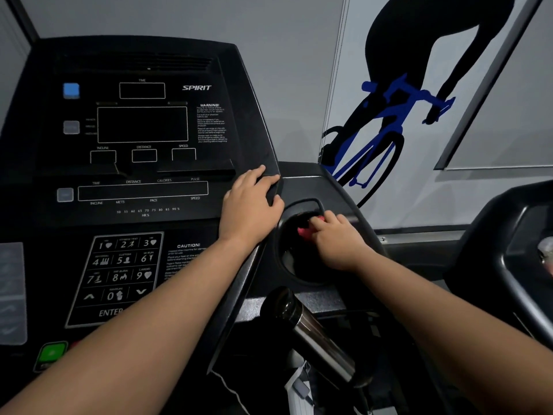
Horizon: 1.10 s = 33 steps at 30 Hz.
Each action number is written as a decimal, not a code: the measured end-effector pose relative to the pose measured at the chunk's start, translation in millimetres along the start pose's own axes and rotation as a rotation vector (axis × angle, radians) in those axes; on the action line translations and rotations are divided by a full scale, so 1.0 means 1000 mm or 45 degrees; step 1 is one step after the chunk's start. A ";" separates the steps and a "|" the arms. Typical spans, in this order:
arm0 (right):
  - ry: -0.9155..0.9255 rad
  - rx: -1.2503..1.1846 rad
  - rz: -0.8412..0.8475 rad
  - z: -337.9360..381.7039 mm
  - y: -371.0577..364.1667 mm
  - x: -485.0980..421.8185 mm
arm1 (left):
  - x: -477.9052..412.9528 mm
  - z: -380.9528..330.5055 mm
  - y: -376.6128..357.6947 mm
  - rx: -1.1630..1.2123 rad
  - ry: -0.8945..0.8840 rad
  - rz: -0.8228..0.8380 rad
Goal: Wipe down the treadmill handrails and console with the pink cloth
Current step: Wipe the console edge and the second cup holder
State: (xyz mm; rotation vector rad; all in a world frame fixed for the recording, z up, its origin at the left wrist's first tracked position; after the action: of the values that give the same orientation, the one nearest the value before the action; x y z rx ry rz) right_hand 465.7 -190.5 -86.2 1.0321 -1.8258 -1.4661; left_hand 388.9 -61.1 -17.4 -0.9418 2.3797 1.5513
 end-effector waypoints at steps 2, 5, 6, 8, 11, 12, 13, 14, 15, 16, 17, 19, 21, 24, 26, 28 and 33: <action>-0.023 0.052 0.150 0.007 -0.005 0.002 | -0.001 0.000 0.001 0.003 -0.003 -0.012; -0.062 0.132 0.547 0.023 -0.012 0.001 | -0.001 0.000 0.001 0.001 -0.007 -0.020; -0.058 0.085 0.690 0.029 -0.013 -0.001 | -0.001 -0.001 0.001 0.003 -0.007 -0.026; -0.071 -0.153 0.920 0.037 -0.015 -0.004 | -0.001 -0.001 0.001 0.006 -0.006 -0.031; -0.209 -0.510 1.039 0.037 -0.016 -0.007 | 0.000 -0.003 -0.001 -0.014 -0.011 -0.027; -0.250 -0.574 1.009 0.035 -0.016 -0.009 | 0.001 -0.004 -0.001 -0.022 -0.014 -0.030; -0.299 -0.648 0.960 0.033 -0.016 -0.010 | 0.000 -0.005 -0.002 -0.031 -0.014 -0.037; -0.353 -0.730 0.891 0.030 -0.018 -0.012 | 0.000 -0.006 -0.002 -0.041 -0.015 -0.045; -0.406 -0.798 0.826 0.029 -0.020 -0.013 | -0.001 -0.006 -0.002 -0.055 -0.012 -0.054; -0.471 -0.909 0.758 0.027 -0.023 -0.014 | -0.001 -0.006 -0.001 -0.069 -0.010 -0.061; -0.546 -1.021 0.703 0.028 -0.027 -0.014 | -0.002 -0.006 -0.001 -0.085 -0.010 -0.063; -0.681 -1.233 0.643 0.030 -0.037 -0.014 | -0.003 -0.005 -0.002 -0.110 -0.009 -0.053; -0.819 -1.435 0.524 0.033 -0.046 -0.017 | -0.003 -0.005 -0.004 -0.113 -0.005 -0.042; -0.968 -1.484 0.270 0.028 -0.050 -0.020 | -0.001 -0.006 -0.004 -0.109 -0.004 -0.031; -0.933 -1.323 0.142 0.020 -0.043 -0.023 | -0.001 -0.006 -0.004 -0.109 -0.006 -0.028; -0.792 -0.983 0.157 0.018 -0.034 -0.029 | 0.000 -0.005 -0.003 -0.098 -0.005 -0.020; -0.598 -0.582 0.225 0.031 -0.035 -0.046 | 0.001 -0.003 -0.002 -0.067 -0.013 -0.024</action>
State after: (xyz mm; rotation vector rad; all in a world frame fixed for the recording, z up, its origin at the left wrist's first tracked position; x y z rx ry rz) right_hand 472.4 -138.6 -126.1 0.3108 -1.6931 -2.0032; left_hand 390.0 -64.8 -18.3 -0.9616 2.3271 1.6158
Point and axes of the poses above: each hand's wrist, its own x-axis away from the middle knuckle, its own y-axis out of the back of the hand, z = x × y, the point moved 6 cm from there along -x, towards the middle knuckle, and after that the axes turned 2 degrees about -y, right-handed, at the moved point
